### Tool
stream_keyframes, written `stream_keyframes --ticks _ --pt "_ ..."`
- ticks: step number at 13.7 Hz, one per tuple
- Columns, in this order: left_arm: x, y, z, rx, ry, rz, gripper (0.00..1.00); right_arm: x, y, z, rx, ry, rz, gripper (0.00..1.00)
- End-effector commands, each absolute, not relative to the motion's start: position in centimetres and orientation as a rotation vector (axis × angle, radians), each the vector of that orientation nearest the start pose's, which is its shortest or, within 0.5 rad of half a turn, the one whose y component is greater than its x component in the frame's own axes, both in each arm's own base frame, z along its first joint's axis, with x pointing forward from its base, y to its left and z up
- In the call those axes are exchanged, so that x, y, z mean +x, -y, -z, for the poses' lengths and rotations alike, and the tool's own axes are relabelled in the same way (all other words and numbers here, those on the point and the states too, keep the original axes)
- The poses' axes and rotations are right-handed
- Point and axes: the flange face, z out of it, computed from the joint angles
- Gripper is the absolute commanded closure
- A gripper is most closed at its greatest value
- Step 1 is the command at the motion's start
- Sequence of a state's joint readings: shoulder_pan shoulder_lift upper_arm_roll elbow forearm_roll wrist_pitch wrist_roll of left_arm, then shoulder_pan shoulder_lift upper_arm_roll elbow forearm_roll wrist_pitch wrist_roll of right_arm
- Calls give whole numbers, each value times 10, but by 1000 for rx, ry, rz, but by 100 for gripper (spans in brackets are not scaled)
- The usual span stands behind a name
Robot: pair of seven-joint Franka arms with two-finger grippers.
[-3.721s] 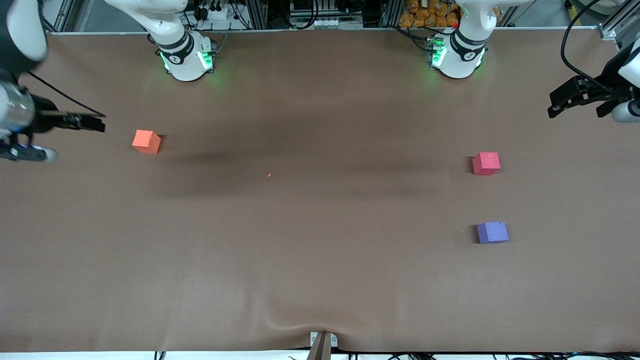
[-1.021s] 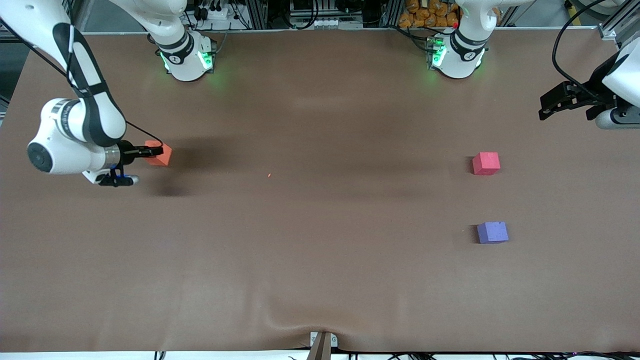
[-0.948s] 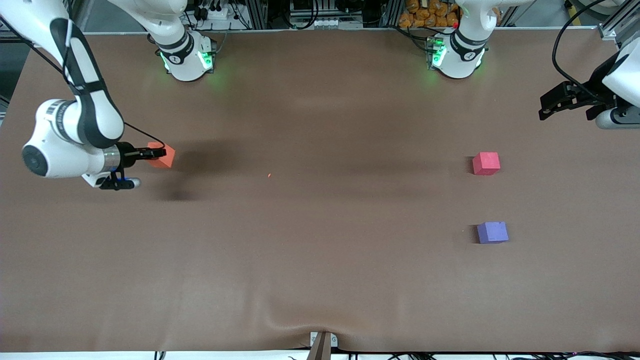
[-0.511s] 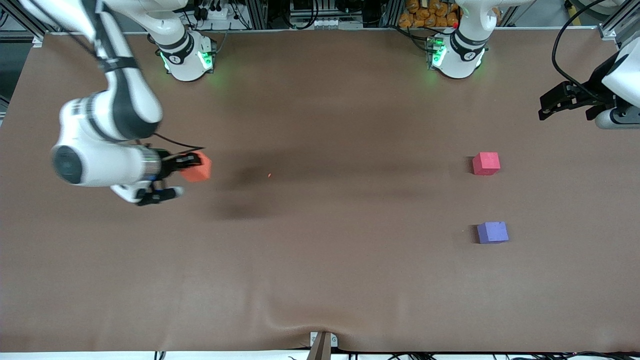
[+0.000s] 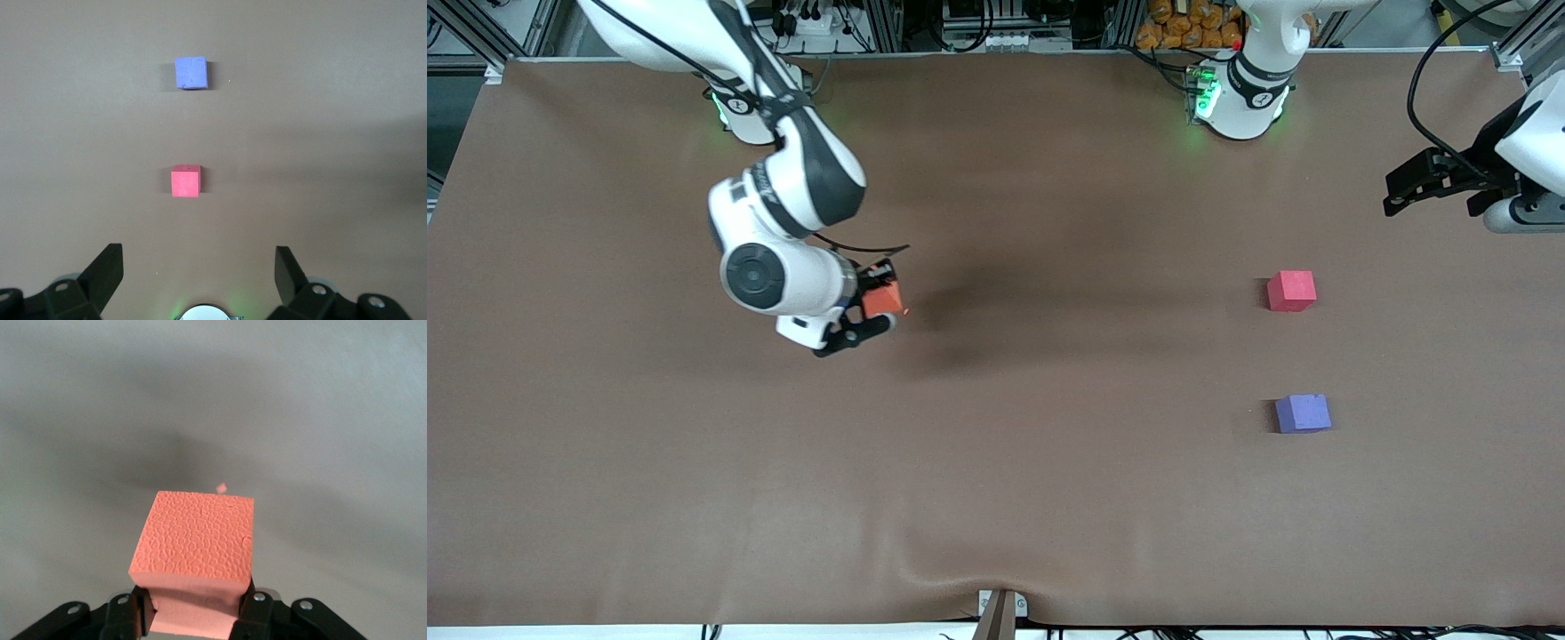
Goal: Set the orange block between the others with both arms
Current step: 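Carry the orange cube with the right gripper toward the table middle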
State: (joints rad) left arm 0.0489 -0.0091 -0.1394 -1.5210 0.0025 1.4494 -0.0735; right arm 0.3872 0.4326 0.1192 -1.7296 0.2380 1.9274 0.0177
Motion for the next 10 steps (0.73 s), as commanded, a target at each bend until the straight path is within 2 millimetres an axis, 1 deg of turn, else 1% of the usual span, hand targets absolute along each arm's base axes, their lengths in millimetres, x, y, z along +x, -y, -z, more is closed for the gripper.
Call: stream_keyframes --ticks 1,3,4,6,7,9,10 --pt "541 50 -642 -3126 -42 -75 0 565 -382 -316 -2868 574 -362 100" --pt "541 50 -641 -3131 -28 -78 0 565 -411 -294 -2896 495 -399 100" --pt "541 50 -642 -3132 -28 -76 0 567 -423 -288 -2905 455 -397 100" --pt "541 50 -643 -3132 -28 -69 0 572 -435 -275 -2930 309 -409 100" --pt "541 51 -643 -3132 -31 -66 0 573 -439 -267 -2947 199 -429 100" --pt "542 50 -642 -3129 -28 -68 0 571 -450 -251 -2966 19 -459 100" --pt "540 49 -645 -3127 -32 -63 0 569 -460 -244 -2968 -46 -468 100"
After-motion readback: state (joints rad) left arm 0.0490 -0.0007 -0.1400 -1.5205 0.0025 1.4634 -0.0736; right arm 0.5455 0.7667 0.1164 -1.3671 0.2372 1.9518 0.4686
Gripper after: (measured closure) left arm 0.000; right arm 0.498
